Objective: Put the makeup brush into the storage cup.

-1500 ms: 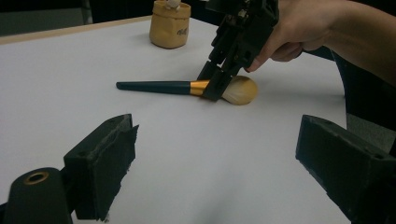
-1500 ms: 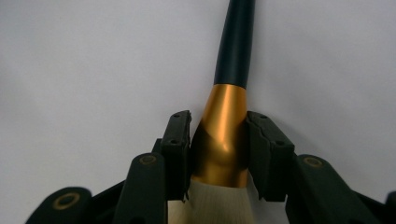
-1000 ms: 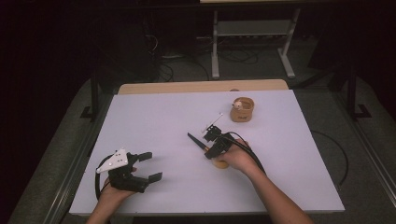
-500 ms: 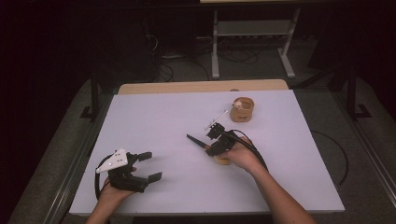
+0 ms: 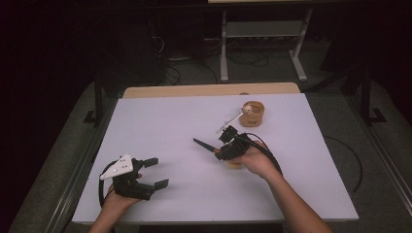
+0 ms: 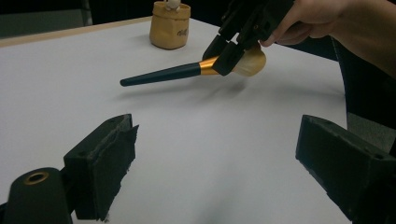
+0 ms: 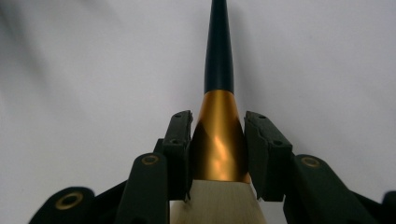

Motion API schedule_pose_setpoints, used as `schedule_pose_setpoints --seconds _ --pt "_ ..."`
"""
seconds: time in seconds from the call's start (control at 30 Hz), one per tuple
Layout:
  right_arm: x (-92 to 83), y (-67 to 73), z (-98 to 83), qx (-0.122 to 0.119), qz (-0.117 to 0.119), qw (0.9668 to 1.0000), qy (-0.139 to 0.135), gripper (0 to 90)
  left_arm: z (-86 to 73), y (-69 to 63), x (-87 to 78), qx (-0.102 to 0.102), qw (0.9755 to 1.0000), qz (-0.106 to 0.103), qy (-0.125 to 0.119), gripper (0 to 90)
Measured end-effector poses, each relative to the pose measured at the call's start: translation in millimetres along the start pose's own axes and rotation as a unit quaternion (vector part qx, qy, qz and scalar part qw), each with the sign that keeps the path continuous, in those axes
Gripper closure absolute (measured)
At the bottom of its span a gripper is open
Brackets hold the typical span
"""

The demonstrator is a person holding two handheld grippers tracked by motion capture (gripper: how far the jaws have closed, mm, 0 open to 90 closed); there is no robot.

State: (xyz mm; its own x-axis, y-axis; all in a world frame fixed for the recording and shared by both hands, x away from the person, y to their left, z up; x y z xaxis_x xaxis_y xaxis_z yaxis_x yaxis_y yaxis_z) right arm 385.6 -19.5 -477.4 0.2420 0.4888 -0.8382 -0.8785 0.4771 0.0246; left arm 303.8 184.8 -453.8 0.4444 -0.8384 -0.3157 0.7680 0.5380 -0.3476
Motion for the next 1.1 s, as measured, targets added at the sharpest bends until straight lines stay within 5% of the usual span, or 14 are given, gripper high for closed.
schedule_pose_setpoints --seconds 0.43,0.67,1.1 --pt "-18.0 3.5 -9.7 -0.025 0.020 0.9993 -0.020 62.3 7.1 -2.8 4.5 0.010 0.9997 -0.012 0.018 11.6" --pt "-30.5 8.1 -11.5 -0.064 0.032 0.9967 -0.038 62.3 18.1 -2.5 7.1 0.025 0.9991 -0.017 0.030 12.3" --pt "-43.2 16.4 -13.4 -0.095 0.049 0.9923 -0.062 62.3 36.8 -1.1 28.2 0.055 0.9963 -0.040 0.054 12.6"
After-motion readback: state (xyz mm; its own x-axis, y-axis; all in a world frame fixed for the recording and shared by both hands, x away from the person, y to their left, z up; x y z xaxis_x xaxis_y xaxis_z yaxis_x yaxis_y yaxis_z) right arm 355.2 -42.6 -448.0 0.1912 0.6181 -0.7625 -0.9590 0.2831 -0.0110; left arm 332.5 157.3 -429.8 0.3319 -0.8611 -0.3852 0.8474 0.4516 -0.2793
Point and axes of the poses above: each handheld gripper's, and its own axes: x roughly forward along the jaws, z roughly out of its top, y roughly to its left, the point moved 10 cm from there along x, roughly forward along the jaws, and after that the axes turned 12 degrees about -x, right-handed, at the moved point
